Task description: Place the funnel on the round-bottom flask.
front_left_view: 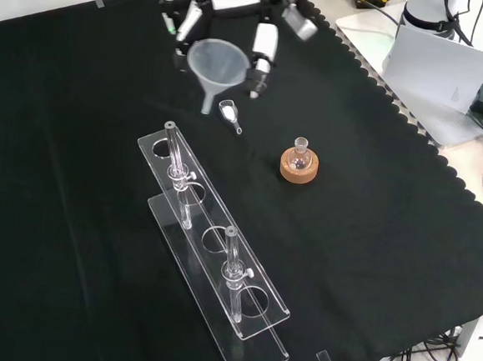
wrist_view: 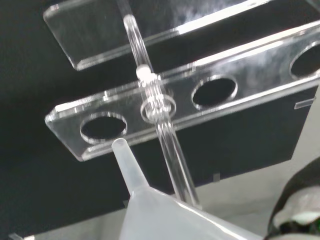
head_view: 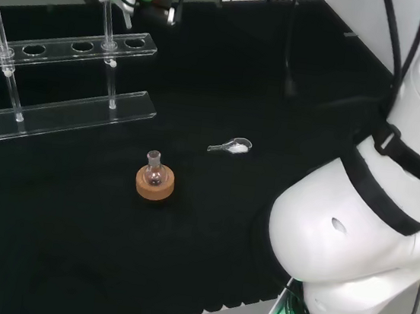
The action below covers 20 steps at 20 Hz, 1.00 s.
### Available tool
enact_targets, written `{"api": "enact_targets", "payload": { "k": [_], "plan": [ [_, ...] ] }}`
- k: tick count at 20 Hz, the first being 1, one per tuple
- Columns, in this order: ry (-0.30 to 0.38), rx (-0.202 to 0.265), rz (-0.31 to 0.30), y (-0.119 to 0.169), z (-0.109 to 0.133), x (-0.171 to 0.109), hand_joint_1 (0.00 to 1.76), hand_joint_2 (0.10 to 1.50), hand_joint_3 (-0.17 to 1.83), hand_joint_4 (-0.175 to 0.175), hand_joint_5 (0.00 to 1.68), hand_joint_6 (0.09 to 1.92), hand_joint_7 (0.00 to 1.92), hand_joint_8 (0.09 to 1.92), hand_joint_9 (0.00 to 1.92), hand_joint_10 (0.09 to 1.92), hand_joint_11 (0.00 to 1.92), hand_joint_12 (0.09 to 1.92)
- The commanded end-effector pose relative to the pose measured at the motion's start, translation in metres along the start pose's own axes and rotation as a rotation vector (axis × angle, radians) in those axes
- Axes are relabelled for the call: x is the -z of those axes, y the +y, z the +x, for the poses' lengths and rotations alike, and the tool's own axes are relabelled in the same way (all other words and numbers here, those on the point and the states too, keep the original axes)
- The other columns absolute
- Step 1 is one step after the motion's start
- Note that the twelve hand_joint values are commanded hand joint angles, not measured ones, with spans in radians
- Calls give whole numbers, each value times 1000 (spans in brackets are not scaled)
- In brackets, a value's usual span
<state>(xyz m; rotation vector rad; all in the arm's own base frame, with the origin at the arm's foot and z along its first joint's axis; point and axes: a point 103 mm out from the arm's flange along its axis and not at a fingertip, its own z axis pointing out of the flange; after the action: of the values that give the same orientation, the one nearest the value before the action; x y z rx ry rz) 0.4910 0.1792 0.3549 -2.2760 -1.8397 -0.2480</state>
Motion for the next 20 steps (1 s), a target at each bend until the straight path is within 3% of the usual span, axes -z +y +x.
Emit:
{"api": "enact_targets", "payload": {
  "k": [1,6,14,17,20],
  "plan": [
    [91,-196,-15,-52,-28,-7,886,520,590,128,1060,586,1328,365,1082,301,73,1579],
    [125,-270,-32,-73,-64,-10,889,516,599,135,1078,569,1344,346,1093,294,100,1562],
    [117,-303,-14,-87,-92,-27,892,514,604,134,1091,558,1359,332,1108,289,126,1555],
    [93,-267,-10,-87,-98,-26,894,513,605,135,1094,556,1362,327,1112,287,134,1550],
    [84,-193,24,-83,-102,-26,896,512,606,136,1097,553,1365,323,1115,285,139,1545]
  ]
}}
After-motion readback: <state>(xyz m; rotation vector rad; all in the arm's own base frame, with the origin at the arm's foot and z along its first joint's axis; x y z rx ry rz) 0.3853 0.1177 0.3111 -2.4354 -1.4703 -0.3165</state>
